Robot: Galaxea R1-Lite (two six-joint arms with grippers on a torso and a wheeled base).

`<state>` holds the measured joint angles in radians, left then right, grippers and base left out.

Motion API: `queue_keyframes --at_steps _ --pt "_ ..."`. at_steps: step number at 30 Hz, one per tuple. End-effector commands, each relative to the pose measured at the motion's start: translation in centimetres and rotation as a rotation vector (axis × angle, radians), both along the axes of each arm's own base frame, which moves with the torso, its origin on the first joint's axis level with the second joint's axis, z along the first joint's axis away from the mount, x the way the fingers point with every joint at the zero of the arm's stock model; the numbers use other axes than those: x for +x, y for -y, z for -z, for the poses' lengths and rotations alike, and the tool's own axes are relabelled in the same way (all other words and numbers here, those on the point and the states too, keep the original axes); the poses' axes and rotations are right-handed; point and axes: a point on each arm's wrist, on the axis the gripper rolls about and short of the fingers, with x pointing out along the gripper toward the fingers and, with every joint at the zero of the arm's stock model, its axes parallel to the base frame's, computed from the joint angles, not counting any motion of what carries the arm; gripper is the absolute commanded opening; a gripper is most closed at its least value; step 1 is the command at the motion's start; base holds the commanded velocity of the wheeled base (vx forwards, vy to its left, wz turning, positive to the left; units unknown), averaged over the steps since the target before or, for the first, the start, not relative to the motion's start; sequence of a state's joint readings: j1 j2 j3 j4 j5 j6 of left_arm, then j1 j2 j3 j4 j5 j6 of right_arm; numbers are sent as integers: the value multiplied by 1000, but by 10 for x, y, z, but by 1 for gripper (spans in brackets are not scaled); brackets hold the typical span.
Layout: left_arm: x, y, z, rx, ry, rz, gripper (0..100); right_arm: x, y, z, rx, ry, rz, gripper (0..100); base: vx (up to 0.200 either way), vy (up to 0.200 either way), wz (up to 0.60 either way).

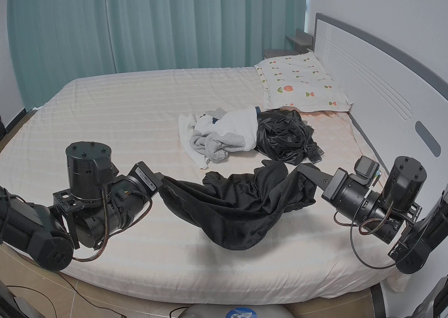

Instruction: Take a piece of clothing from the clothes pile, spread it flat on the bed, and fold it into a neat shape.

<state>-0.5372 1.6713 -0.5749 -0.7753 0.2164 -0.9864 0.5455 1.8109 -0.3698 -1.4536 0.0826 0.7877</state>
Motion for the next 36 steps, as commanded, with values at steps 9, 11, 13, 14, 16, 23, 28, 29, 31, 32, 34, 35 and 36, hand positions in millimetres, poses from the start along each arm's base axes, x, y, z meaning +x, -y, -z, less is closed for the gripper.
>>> queue_keyframes --at_steps 9,11,13,14,16,23,28,29,31,32,34,35,36 --pt "-4 -3 -8 -12 23 -3 0 5 -12 -8 -7 21 81 0 0 200 0" --pt "-6 -4 -10 -16 28 -3 0 3 -16 -8 -15 19 85 0 0 200 0" --pt "-6 -4 -10 -15 29 -3 0 2 -20 -9 -30 32 83 0 0 200 0" --pt "-7 -5 -11 -16 31 -3 0 1 -20 -9 -36 39 84 0 0 200 0" --pt "-8 -6 -14 -22 41 -3 0 1 -21 -10 -47 49 85 0 0 200 0" --pt "-13 -9 -22 -32 69 -8 0 3 -26 -23 -27 102 78 0 0 200 0" --pt "-12 -12 -25 -38 80 -20 0 2 -28 -27 -15 119 72 0 0 200 0" --pt "-11 -13 -26 -39 81 -26 0 1 -28 -27 -17 124 69 0 0 200 0" --pt "-11 -14 -27 -39 86 -30 0 2 -29 -27 -20 128 68 0 0 200 0" --pt "-11 -15 -27 -40 87 -32 0 1 -29 -28 -21 131 68 0 0 200 0" --pt "-12 -16 -30 -43 96 -34 0 1 -29 -27 -32 136 67 0 0 200 0" --pt "-12 -17 -30 -42 99 -35 0 2 -30 -28 -36 142 68 0 0 200 0" --pt "-13 -17 -31 -36 101 -34 0 2 -30 -29 -35 150 68 0 0 200 0"
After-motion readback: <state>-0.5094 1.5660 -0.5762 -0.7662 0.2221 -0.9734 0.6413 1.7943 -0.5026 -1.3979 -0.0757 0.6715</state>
